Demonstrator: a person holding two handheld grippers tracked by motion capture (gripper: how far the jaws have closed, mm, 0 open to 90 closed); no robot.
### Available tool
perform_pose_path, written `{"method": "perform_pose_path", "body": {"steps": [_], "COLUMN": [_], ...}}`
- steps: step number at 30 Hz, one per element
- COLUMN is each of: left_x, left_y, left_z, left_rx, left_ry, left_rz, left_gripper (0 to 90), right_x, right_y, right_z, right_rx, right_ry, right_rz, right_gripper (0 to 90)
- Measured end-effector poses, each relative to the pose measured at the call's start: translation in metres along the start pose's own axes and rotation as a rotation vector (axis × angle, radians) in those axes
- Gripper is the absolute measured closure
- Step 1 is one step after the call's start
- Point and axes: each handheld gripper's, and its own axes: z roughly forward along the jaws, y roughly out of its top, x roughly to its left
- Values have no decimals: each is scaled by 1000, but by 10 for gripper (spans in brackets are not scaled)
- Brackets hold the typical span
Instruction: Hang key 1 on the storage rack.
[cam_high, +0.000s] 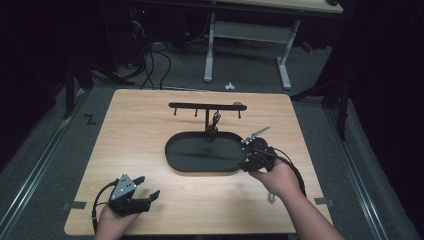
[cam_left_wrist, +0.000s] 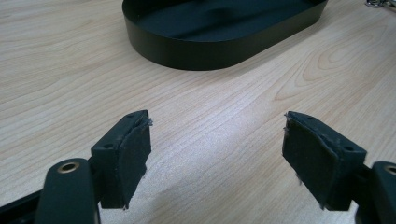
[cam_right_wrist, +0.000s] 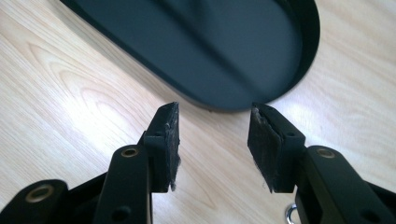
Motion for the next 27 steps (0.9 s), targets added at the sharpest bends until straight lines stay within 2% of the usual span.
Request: {"method": "perform_pose_path", "body": {"steps": [2, 5, 12, 13, 20, 23, 27], "left_x": [0, 0, 0, -1, 1, 1, 0], "left_y": [0, 0, -1, -1, -1, -1, -1], "left_z": [0, 0, 2, 2, 1, 1, 1], "left_rx": [0, 2, 9, 8, 9, 9, 11], "left_ry": [1, 2, 3, 2, 2, 2, 4], "left_rz": [1, 0, -1, -1, -3, -2, 1], "left_gripper": [242, 242, 242, 243, 242, 242, 243], "right_x": [-4, -13, -25, -28, -39, -50, -61], "right_y": [-10, -24, -40, -45, -57, -64, -69], "right_z": [3, 8, 9, 9, 10, 14, 19], "right_rx": [-1, -4, -8, -7, -5, 16, 31], "right_ry": [-1, -6, -14, -13, -26, -59, -71], "right_rz": [26, 35, 52, 69, 64, 73, 92], "right_gripper": [537, 521, 499, 481, 454, 453, 455]}}
